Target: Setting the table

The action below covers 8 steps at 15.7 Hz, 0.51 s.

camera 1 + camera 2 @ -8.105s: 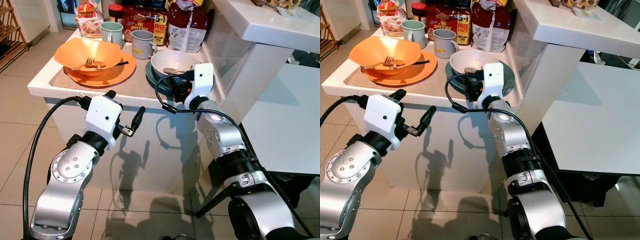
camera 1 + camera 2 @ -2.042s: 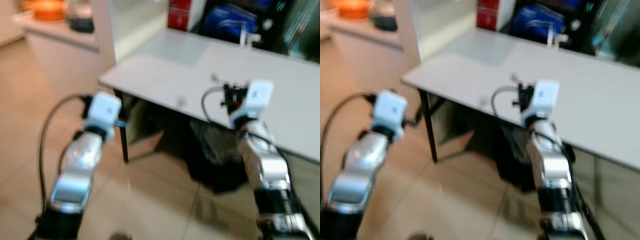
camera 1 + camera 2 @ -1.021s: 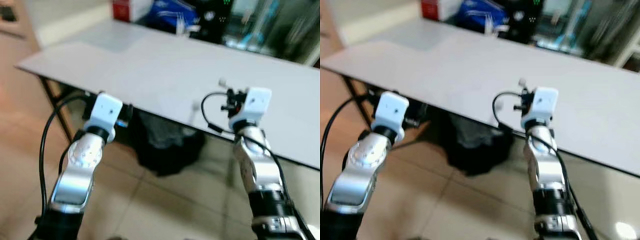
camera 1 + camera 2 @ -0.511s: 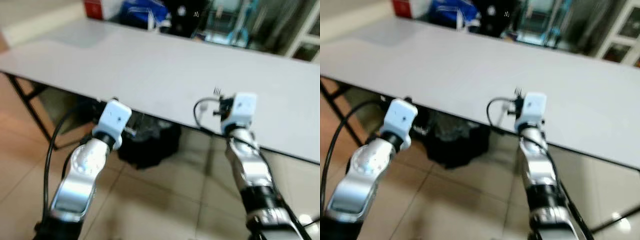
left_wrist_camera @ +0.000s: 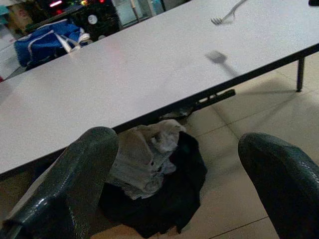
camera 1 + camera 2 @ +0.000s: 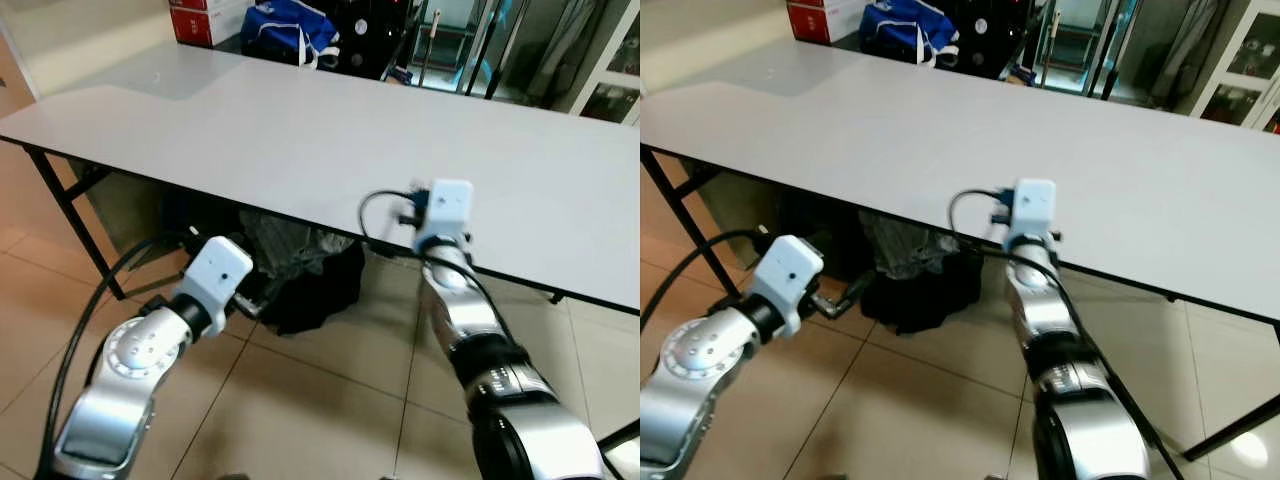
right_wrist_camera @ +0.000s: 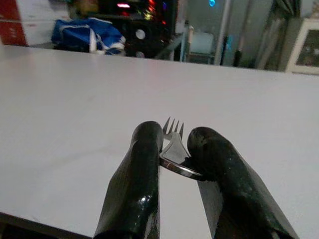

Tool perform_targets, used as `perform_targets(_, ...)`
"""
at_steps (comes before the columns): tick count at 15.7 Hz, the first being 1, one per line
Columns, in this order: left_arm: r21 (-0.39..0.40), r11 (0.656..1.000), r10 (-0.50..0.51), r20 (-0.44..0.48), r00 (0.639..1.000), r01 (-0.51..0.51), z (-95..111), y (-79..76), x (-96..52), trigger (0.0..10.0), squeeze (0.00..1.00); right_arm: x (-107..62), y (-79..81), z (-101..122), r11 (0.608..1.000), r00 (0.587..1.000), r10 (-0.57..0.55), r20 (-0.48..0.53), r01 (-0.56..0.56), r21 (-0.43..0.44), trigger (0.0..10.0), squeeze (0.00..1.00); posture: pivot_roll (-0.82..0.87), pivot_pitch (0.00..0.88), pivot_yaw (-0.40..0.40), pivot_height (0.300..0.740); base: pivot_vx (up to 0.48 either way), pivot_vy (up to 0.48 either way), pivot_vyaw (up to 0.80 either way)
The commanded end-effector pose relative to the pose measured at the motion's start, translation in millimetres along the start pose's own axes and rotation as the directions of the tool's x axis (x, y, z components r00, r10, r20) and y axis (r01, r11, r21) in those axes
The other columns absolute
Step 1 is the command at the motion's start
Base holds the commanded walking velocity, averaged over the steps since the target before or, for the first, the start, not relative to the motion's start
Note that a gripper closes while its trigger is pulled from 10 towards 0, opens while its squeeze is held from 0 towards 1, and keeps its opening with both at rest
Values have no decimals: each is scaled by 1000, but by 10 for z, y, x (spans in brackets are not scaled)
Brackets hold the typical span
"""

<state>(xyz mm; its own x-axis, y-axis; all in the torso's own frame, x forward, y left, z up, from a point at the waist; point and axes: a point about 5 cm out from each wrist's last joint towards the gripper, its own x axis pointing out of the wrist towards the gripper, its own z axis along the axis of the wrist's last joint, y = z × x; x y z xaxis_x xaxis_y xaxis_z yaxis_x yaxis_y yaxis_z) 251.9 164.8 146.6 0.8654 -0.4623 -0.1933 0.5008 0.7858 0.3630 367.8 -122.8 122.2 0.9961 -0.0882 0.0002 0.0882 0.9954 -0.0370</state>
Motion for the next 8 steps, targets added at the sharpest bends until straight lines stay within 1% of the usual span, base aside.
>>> perform_targets(1,15,1000,18,6,1000,-18,34,38,-36,10000,0,30,-12,34,1000,1000,-11,16,11,-15,10000,0,93,7,-46,740,0,0,0)
perform_targets(2,9,999,34,15,999,-34,61,56,-54,10000,0,42,8,28,1000,1000,-8,13,8,-16,10000,0,100,12,-51,740,0,0,0)
perform_targets(4,8,999,44,39,998,-44,147,55,-86,10000,0,64,40,12,999,1000,-1,2,1,-44,10000,0,117,30,-57,740,0,0,0)
perform_targets(6,6,999,41,67,997,-42,243,56,-125,10000,0,85,58,-10,995,1000,10,-13,-11,-99,10000,0,138,63,-59,740,0,0,0)
perform_targets(7,7,999,42,70,997,-42,259,61,-133,10000,0,90,61,-11,994,1000,12,-16,-13,-107,10000,0,138,63,-59,740,0,0,0)
perform_targets(8,13,999,47,79,996,-48,308,80,-192,10000,0,101,52,-8,994,1000,7,-19,-9,-109,10000,0,159,103,-63,740,0,0,0)
